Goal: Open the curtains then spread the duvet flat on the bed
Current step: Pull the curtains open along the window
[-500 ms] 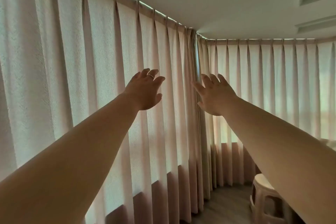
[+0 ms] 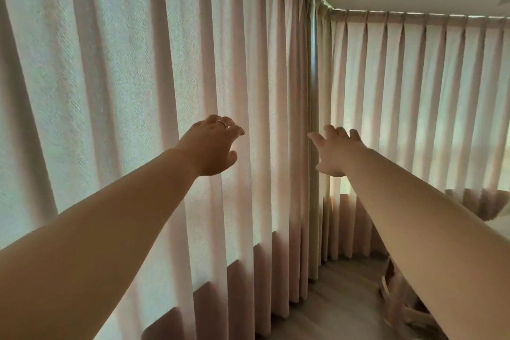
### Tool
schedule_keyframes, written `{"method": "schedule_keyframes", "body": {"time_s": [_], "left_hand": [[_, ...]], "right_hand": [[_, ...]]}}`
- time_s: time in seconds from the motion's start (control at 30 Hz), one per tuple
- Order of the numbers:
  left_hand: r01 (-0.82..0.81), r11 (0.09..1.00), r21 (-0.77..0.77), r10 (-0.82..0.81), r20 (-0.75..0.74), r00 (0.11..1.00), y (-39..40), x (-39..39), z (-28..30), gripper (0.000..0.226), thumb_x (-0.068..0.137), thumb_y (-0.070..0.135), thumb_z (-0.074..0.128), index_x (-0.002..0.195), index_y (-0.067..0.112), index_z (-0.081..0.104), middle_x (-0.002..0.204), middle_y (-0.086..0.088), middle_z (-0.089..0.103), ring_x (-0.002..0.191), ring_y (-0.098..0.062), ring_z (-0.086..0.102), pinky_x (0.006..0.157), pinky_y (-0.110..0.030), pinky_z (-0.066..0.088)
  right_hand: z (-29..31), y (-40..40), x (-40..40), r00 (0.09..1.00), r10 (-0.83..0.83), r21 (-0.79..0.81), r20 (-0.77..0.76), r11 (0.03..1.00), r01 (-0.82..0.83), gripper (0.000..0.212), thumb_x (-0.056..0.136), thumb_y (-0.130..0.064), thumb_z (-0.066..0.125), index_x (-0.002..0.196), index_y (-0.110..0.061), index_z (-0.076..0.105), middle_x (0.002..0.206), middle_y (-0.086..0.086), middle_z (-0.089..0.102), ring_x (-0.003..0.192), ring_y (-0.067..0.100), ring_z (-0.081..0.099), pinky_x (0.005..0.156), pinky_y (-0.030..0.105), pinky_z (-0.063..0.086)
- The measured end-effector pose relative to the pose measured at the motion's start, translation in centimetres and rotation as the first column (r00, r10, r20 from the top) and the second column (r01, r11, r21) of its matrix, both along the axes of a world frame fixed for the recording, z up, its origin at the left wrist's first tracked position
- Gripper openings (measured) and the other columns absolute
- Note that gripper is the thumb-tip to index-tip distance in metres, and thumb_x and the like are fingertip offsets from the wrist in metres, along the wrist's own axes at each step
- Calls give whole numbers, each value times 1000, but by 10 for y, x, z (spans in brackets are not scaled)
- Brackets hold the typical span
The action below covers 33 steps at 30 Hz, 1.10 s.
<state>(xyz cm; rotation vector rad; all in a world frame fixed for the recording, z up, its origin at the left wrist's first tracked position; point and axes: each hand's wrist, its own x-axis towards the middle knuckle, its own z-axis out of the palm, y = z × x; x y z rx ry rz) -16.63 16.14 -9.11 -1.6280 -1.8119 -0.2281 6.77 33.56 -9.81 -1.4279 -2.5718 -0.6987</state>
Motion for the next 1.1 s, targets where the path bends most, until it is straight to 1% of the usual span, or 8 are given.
{"method": "schedule_keyframes", "body": {"time_s": [0.33,0.53,0.6,0.7,0.8,0.87,0.97,1.1], "left_hand": [[156,972,-174,-149,52,987,217,-79,-31,44,93,33,52,137,31,50,143,3,50,131,-16,44,103,-40,44],[286,948,-138,-255,210,944,314,-121,-51,40,93,34,52,133,33,54,139,5,53,125,-15,49,100,-37,45],[331,935,-127,-292,254,922,361,-134,-60,40,93,34,52,132,32,54,139,6,53,123,-15,50,99,-37,45],[389,915,-104,-342,310,887,423,-143,-71,40,92,34,52,132,30,55,139,3,52,123,-16,49,98,-37,46],[452,890,-61,-383,441,812,492,-154,-83,39,92,35,53,131,31,56,136,2,54,119,-17,53,95,-36,47],[493,869,-30,-387,579,717,531,-156,-94,39,91,34,55,130,31,56,134,3,55,117,-16,55,94,-32,45],[540,841,-18,-354,737,576,592,-155,-117,39,91,32,58,130,28,57,134,2,56,106,-11,56,84,-24,39],[597,795,-103,-284,807,518,682,-142,-144,42,91,30,60,132,25,54,137,-2,54,85,-5,54,71,-17,41]], "right_hand": [[-47,207,-96,998,-64,-151,2,987,63,72,89,-23,57,152,-22,24,146,14,33,129,33,42,104,47,38],[-65,289,-158,925,18,-396,-380,901,-180,64,92,-35,57,151,-24,33,151,10,33,120,29,52,94,37,49],[-83,324,-178,885,20,-379,-465,899,-220,62,92,-37,57,149,-27,35,150,7,36,116,25,54,89,32,48],[-107,367,-193,871,-20,-356,-491,917,-180,59,92,-38,59,147,-30,39,149,3,43,123,23,52,93,34,50],[-123,413,-202,790,-103,-357,-605,921,-154,48,94,-41,57,139,-30,47,138,-3,54,118,17,54,90,27,49],[-130,435,-203,733,-145,-358,-665,923,-143,40,95,-42,57,133,-32,52,129,-8,58,106,12,55,74,17,43],[-146,469,-198,670,-215,-393,-710,911,-124,34,97,-41,55,130,-33,53,120,-11,60,95,6,56,68,12,41],[-173,516,-171,716,-272,-478,-643,873,-98,25,98,-39,56,123,-38,52,106,-18,58,89,3,57,72,9,43]]}}
